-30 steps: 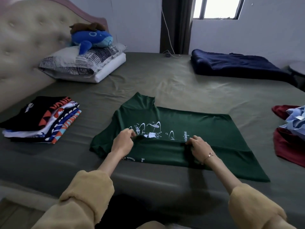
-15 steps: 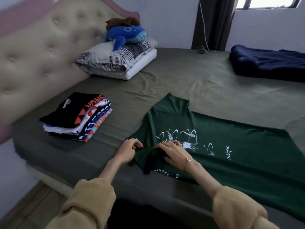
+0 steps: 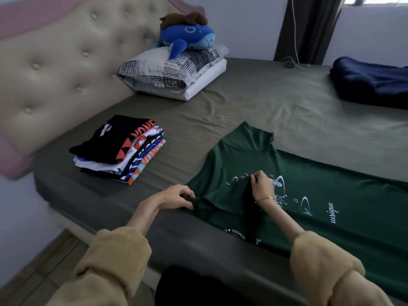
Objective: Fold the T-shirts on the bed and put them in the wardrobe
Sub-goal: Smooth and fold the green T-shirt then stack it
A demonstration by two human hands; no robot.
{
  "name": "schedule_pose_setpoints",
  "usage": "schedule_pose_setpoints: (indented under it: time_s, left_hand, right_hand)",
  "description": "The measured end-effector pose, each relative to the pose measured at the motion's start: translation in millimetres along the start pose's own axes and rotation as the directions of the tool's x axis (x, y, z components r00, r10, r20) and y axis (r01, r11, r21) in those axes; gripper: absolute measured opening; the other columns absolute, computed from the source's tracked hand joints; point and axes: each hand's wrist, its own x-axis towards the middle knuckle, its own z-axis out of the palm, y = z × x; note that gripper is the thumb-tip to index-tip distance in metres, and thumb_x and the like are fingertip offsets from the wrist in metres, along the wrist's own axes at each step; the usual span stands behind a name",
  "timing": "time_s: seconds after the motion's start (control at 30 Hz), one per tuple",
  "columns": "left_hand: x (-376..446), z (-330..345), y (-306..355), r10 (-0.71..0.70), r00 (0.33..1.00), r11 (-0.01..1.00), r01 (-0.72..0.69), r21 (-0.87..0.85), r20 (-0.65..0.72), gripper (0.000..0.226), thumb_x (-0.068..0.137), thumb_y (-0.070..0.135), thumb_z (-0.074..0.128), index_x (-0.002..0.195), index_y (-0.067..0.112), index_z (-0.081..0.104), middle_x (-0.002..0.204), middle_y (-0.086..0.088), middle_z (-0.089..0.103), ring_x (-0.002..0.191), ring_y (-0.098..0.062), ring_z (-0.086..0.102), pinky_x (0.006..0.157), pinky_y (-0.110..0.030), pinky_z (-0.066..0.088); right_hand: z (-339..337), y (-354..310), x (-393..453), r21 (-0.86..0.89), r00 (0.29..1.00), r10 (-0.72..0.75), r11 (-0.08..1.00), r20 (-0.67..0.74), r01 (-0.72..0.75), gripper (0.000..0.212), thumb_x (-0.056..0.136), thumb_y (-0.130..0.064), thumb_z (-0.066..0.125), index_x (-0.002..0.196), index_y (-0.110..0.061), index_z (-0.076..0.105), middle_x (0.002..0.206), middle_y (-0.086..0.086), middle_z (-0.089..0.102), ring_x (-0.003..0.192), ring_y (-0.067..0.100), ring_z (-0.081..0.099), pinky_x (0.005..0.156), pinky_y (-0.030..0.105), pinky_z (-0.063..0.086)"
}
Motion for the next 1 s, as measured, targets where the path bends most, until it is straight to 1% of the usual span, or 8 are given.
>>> schedule_pose_setpoints:
  time_s: [0.1, 0.2, 0.33, 0.4, 0.5, 0.73, 0.83, 1.0]
  left_hand:
    - [1, 0, -6, -0.112, 0.993, 0.976, 0.101, -0.193, -0.048, 0.033, 0.072, 0.041, 0.059, 0.092, 0.019, 0.072, 0.113, 0.003, 0.063, 0.109, -0.014, 0.056, 0.103, -0.034, 0.039]
    - [6, 6, -10, -0.206, 0.973, 0.952, 0.174, -0.253, -0.107, 0.025, 0.083, 0.039, 0.053, 0.093, 0.022, 0.068, 0.119, 0.005, 0.056, 0.114, -0.013, 0.05, 0.102, -0.031, 0.035]
    - [8, 13, -8, -0.223, 0.965, 0.942, 0.177, -0.284, -0.139, 0.023, 0.092, 0.033, 0.053, 0.105, 0.02, 0.067, 0.117, 0.006, 0.056, 0.113, -0.012, 0.049, 0.096, -0.028, 0.035]
    - [8, 13, -8, -0.223, 0.968, 0.935, 0.18, -0.304, -0.113, 0.028, 0.089, 0.04, 0.058, 0.104, 0.019, 0.068, 0.114, 0.006, 0.062, 0.109, -0.011, 0.054, 0.096, -0.028, 0.038]
    - [11, 14, -8, -0.27, 0.952, 0.925, 0.214, -0.313, -0.147, 0.036, 0.087, 0.041, 0.057, 0.109, 0.013, 0.066, 0.119, 0.002, 0.06, 0.113, -0.017, 0.054, 0.102, -0.035, 0.039]
    - [10, 14, -6, -0.288, 0.95, 0.902, 0.227, -0.366, -0.12, 0.022, 0.089, 0.03, 0.051, 0.092, 0.01, 0.06, 0.11, -0.004, 0.052, 0.104, -0.019, 0.047, 0.087, -0.033, 0.036]
    - [10, 13, -8, -0.286, 0.953, 0.893, 0.228, -0.388, -0.098, 0.025, 0.085, 0.033, 0.054, 0.091, 0.01, 0.063, 0.108, -0.002, 0.054, 0.108, -0.019, 0.048, 0.087, -0.032, 0.035]
    - [7, 12, -10, -0.229, 0.97, 0.894, 0.177, -0.412, -0.078, 0.024, 0.066, 0.04, 0.053, 0.056, 0.02, 0.045, 0.071, 0.009, 0.049, 0.078, -0.01, 0.047, 0.078, -0.03, 0.034]
  right_hand:
    - [-4, -1, -1, 0.025, 1.0, 0.006, 1.0, -0.016, -0.006, 0.021, 0.092, -0.007, 0.049, 0.11, 0.005, 0.05, 0.109, 0.024, 0.06, 0.103, 0.037, 0.054, 0.079, 0.035, 0.035]
    - [-8, 0, -7, -0.179, 0.988, -0.155, 0.972, 0.002, 0.153, 0.025, 0.082, -0.01, 0.06, 0.104, -0.004, 0.051, 0.106, 0.014, 0.055, 0.102, 0.031, 0.05, 0.078, 0.035, 0.039]
    - [-17, -8, -27, -0.234, 0.899, -0.437, 0.87, 0.04, 0.434, 0.034, 0.072, -0.038, 0.053, 0.093, -0.012, 0.058, 0.096, 0.005, 0.049, 0.096, 0.023, 0.046, 0.073, 0.028, 0.032]
    - [-17, -8, -34, -0.321, 0.792, -0.561, 0.724, 0.241, 0.611, 0.053, 0.062, -0.059, 0.042, 0.097, -0.023, 0.058, 0.103, -0.003, 0.046, 0.1, 0.015, 0.039, 0.08, 0.029, 0.025]
    - [-11, -6, -34, -0.436, 0.694, -0.497, 0.544, 0.521, 0.717, 0.071, 0.052, -0.073, 0.033, 0.105, -0.032, 0.057, 0.11, -0.01, 0.048, 0.109, 0.01, 0.039, 0.087, 0.031, 0.021]
    - [-9, -42, -4, -0.355, 0.852, -0.394, 0.785, 0.344, 0.507, 0.024, 0.089, -0.028, 0.054, 0.111, -0.024, 0.062, 0.114, -0.001, 0.063, 0.112, 0.02, 0.053, 0.093, 0.031, 0.026]
    - [-9, -49, 13, -0.381, 0.908, -0.379, 0.824, 0.177, 0.419, 0.029, 0.095, -0.035, 0.046, 0.119, -0.021, 0.053, 0.117, 0.002, 0.062, 0.115, 0.021, 0.052, 0.097, 0.035, 0.025]
    - [-4, -41, 22, -0.444, 0.94, -0.176, 0.845, 0.293, 0.297, 0.072, 0.084, -0.057, 0.054, 0.14, -0.018, 0.03, 0.139, 0.004, 0.045, 0.13, 0.024, 0.038, 0.106, 0.045, 0.026]
